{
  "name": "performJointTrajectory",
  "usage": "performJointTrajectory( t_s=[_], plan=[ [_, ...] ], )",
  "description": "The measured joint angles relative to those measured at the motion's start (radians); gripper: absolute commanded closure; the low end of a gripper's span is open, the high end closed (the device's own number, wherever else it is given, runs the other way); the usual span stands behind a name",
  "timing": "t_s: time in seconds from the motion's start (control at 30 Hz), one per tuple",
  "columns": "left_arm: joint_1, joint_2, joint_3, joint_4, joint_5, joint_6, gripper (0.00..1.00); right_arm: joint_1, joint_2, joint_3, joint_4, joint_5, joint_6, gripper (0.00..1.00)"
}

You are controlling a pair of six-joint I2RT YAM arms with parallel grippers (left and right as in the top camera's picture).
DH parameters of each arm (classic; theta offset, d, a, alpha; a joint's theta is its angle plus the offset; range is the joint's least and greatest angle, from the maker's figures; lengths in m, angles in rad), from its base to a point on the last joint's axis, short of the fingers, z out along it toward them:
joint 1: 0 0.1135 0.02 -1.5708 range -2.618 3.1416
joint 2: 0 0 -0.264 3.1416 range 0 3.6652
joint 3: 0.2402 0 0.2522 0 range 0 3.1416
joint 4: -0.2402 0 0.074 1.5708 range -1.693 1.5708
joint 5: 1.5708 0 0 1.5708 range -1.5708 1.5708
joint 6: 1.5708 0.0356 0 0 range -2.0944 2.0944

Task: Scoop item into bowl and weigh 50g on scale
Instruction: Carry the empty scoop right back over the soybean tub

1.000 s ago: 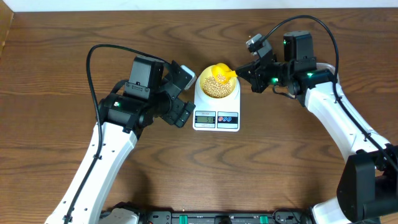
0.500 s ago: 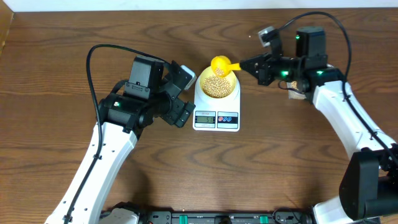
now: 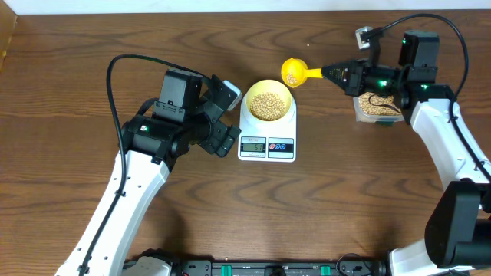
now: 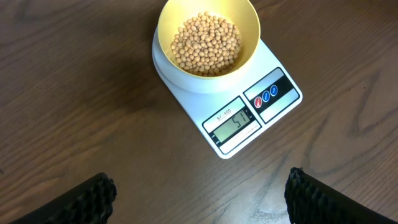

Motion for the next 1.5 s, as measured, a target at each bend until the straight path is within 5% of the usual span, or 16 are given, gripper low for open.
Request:
performJointTrajectory(
  t_s=[0.43,0.73,1.03,1.5],
  plan=[
    [0.0,0.0,0.0,0.0,0.0,0.0,0.11,-0.023,0.0,0.0,0.013,-0.031,0.039,0.99],
    [0.0,0.0,0.0,0.0,0.0,0.0,0.11,-0.177,-0.027,0.0,-0.094,-0.036,0.056,0.99],
    [0.0,0.0,0.0,0.0,0.0,0.0,0.11,-0.34,-0.214,-0.001,-0.303,0.189,-0.068,0.99],
    [0.0,0.0,0.0,0.0,0.0,0.0,0.11,-0.35,-0.364,-0.001,-0.409,0.558,-0.328,0.99]
  ],
)
